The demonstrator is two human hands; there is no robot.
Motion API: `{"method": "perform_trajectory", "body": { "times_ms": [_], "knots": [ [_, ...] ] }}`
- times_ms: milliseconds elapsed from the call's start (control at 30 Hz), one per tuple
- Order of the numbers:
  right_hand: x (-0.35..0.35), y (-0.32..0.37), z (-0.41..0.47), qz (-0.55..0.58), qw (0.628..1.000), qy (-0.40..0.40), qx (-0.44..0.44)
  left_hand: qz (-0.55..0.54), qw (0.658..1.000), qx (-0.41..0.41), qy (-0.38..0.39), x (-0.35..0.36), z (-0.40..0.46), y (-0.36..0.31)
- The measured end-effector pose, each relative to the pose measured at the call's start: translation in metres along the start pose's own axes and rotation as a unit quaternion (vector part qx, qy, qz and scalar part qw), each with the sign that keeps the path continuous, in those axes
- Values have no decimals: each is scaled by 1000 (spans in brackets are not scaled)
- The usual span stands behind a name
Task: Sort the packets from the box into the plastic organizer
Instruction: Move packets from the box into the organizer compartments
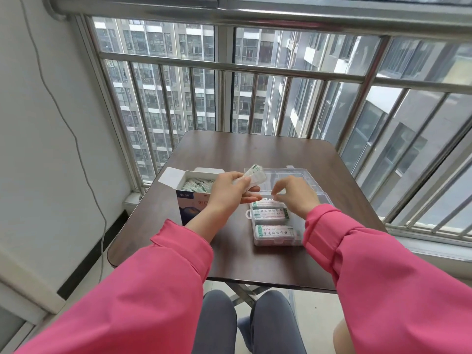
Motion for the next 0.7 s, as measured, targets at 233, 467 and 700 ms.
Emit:
{"method": "perform_trajectory", "body": {
  "times_ms": [233,467,700],
  "knots": [
    [-39,16,-35,427,904,27,-7,-28,999,0,29,5,-12,-7],
    [-35,8,-40,489,871,-2,51,-54,998,2,33,7,-20,-7],
    [-27,-31,-40,610,783,-41,115,112,988,103,18,10,-22,1]
  ]
}}
Point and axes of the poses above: each hand's wrist, its own z-axis towards the middle knuckle, its own x-axis out of the palm, y = z × x, the point moved 6 cm from there along z, towards the middle knuckle, and after that the axes turned 11 degrees about -z, right-handed, at the moved point
